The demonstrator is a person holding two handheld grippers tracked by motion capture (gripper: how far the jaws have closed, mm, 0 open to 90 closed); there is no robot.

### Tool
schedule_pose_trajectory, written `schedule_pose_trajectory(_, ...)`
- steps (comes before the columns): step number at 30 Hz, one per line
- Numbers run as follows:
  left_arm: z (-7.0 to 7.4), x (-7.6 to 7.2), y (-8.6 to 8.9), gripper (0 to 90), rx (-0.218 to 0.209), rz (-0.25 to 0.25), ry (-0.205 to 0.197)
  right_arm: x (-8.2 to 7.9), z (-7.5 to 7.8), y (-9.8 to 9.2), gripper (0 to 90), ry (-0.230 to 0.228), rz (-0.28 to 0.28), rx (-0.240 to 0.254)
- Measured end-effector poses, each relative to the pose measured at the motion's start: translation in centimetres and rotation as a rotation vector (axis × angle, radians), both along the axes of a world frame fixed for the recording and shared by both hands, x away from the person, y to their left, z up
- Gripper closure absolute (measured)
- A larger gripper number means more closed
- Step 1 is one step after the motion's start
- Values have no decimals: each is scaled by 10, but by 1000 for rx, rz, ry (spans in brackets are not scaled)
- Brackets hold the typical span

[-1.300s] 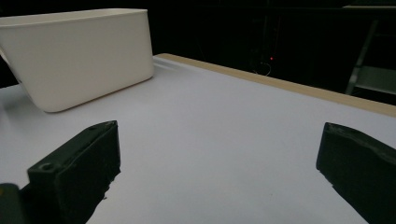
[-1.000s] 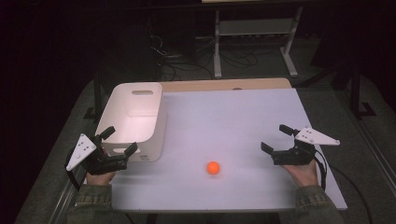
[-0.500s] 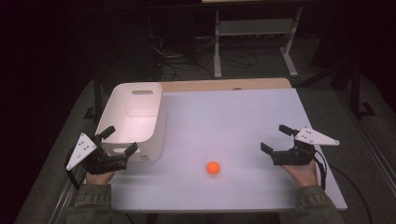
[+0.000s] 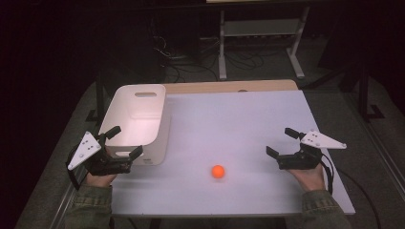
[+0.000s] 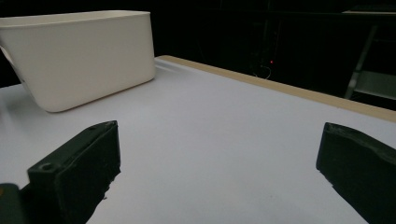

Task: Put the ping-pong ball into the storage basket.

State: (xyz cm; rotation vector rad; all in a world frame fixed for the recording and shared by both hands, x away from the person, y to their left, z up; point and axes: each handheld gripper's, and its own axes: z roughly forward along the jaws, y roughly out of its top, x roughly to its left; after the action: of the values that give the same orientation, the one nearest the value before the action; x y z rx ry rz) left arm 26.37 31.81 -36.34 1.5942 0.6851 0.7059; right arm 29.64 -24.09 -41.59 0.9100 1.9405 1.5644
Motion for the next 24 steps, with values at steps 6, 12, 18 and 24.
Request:
schedule_pose_trajectory(6, 5, 2, -4, 0, 17, -21, 6, 0, 0, 0, 0, 3, 4, 0)
schedule_pose_trajectory(12, 9, 5, -8, 0, 44, -35, 11, -1, 0, 0, 0, -1, 2, -2)
schedule_pose_trajectory(18, 16, 9, -16, 0, 76, -68, 18, -1, 0, 1, 0, -1, -1, 0)
schedule_pose_trajectory(24, 19, 12, -23, 0, 99, -91, 27, -1, 0, 2, 0, -3, 4, -7)
